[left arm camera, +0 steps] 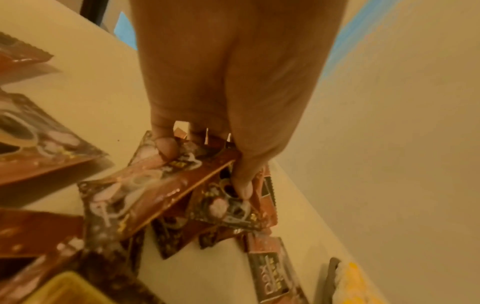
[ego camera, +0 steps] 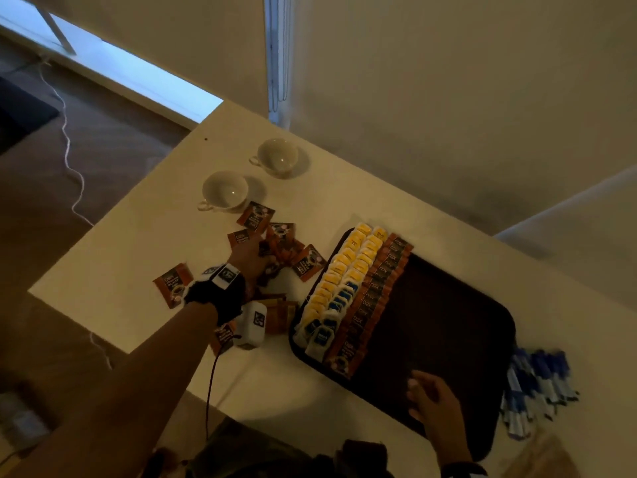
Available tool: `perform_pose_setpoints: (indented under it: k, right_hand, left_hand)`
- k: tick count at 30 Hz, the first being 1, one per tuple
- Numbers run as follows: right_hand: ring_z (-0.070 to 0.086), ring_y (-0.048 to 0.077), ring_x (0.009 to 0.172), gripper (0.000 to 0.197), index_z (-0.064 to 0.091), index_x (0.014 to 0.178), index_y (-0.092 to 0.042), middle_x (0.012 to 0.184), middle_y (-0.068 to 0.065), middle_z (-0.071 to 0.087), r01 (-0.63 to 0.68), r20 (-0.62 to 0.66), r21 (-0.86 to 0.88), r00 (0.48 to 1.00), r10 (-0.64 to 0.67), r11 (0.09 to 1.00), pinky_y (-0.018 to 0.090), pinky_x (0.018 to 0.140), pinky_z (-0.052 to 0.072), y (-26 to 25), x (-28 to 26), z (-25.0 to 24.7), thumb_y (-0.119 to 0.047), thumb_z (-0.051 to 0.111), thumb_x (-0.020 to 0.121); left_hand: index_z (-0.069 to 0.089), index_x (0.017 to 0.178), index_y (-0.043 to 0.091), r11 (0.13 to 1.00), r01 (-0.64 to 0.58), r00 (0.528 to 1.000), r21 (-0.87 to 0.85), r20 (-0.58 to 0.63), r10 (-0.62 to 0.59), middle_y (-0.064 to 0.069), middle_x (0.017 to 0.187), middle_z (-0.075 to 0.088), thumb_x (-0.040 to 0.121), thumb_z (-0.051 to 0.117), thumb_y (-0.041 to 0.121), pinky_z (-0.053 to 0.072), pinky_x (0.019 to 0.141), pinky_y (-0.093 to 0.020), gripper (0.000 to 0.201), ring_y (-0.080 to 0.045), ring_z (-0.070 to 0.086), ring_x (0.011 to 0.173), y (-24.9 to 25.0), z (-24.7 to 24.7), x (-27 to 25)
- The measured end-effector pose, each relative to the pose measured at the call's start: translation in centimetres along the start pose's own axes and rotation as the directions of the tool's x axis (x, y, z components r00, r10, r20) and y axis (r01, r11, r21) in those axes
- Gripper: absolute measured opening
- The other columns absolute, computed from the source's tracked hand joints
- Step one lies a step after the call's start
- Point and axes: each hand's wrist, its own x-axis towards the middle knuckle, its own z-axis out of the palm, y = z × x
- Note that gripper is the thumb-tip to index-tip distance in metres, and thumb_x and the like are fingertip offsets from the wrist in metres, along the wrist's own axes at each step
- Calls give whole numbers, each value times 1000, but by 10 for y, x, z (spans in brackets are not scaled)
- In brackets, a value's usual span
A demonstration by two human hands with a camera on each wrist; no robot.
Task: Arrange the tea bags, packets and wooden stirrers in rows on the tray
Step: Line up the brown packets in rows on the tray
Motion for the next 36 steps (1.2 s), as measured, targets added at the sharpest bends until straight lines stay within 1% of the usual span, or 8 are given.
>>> perform_pose_setpoints:
  k: [5,8,13,17,19,24,29,36]
  right_hand:
    - [57,18,99,10,55,101,-26,109,2,58,53,23,-13,998,-53,999,31,76,48,-15,2,3,-21,57,93]
    - [59,15,98,12,54,94,-34,108,-1,59,127,79,9,989,-127,992,28,73,50,-43,1,8,-23,59,91]
    - [59,11,103,19,51,105,-35,115,-2,58,261,299,173,905,-303,950,28,78,54,-107,-15,23,-33,60,88]
    - [58,16,111,58,35,129,-27,123,-1,54,186,454,388,814,-363,903,37,91,53,-136,-19,45,-23,71,82]
    - [57,18,117,69,35,138,-19,130,5,55,252,375,461,813,-445,851,40,98,49,-134,-19,49,-16,72,81]
    - [65,13,100,24,57,115,-19,111,3,66,344,96,545,880,-465,764,26,82,53,-121,-26,23,-15,59,91]
    - [64,0,69,16,58,109,-14,91,0,66,335,11,595,906,-424,731,12,54,47,-108,-34,-2,-16,55,93]
    - [65,1,65,19,58,106,-18,95,4,68,338,-74,636,922,-381,694,13,50,47,-109,-29,-28,-15,63,88]
  left_hand:
    - [46,132,9,978,-131,983,-163,-147,108,-14,127,56,92,56,11,40,89,-33,41,-30,53,114,9,-12,-27]
    - [50,124,13,930,-177,978,-322,-163,130,-10,116,61,92,56,15,50,81,-38,33,-28,62,96,24,-14,-42]
    - [57,102,12,792,-160,973,-589,39,226,-12,95,66,91,57,15,58,71,-45,11,-26,68,84,81,-4,-72]
    - [56,113,4,653,30,953,-757,218,209,-12,104,67,92,57,21,56,75,-41,27,-30,65,95,122,17,-89]
    - [56,118,9,610,113,938,-785,286,195,-12,109,67,91,58,25,55,81,-41,31,-30,63,104,135,26,-93]
    - [55,122,16,622,123,897,-774,354,264,-8,111,67,95,51,23,57,69,-36,28,-22,67,94,159,47,-113]
    - [51,120,12,755,-89,835,-649,365,412,-3,108,66,95,52,18,58,65,-34,26,-19,70,89,169,53,-130]
    - [47,120,22,829,-295,709,-475,473,523,2,99,65,95,49,13,52,68,-39,26,-18,68,79,193,47,-134]
